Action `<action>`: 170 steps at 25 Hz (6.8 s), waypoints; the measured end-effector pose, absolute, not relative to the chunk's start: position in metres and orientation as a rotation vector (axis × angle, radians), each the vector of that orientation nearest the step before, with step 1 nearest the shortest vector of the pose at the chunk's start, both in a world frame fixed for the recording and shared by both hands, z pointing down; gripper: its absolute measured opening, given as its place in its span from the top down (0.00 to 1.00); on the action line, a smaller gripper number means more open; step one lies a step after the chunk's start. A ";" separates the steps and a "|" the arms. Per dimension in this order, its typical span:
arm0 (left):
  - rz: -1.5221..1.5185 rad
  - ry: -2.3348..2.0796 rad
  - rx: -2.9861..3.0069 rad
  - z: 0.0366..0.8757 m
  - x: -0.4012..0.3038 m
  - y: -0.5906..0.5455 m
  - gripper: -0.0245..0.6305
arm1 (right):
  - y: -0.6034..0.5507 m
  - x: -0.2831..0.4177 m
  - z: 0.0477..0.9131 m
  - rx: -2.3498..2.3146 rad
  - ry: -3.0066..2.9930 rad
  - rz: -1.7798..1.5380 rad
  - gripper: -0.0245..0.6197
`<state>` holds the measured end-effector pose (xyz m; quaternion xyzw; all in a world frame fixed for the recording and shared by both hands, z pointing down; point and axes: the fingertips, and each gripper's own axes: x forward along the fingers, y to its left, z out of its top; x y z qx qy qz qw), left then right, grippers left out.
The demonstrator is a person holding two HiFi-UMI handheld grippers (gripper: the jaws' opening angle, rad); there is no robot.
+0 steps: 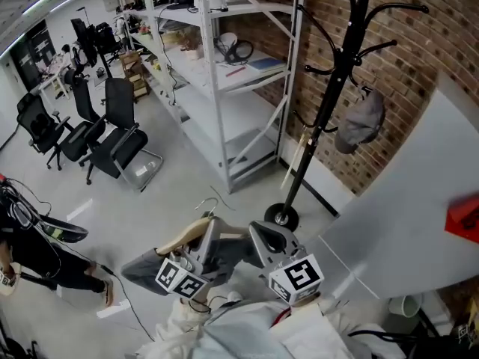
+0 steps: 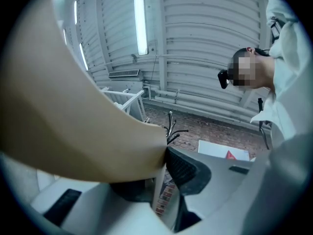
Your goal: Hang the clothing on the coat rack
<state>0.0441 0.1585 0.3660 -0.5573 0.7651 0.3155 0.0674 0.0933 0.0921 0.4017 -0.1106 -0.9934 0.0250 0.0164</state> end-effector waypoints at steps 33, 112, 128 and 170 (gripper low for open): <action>0.945 2.074 -2.092 0.369 -0.097 0.019 0.81 | -0.039 -0.048 0.410 0.155 -3.160 0.141 0.92; 1.198 0.640 -3.057 0.269 -0.142 -0.238 0.81 | -0.201 -0.089 0.356 1.703 -2.749 -0.071 0.92; 1.242 0.685 -3.087 0.279 -0.126 -0.285 0.81 | -0.232 -0.069 0.361 1.710 -2.758 -0.056 0.92; 1.303 0.921 -3.000 0.307 -0.114 -0.335 0.81 | -0.299 -0.050 0.394 1.290 -2.949 0.145 0.92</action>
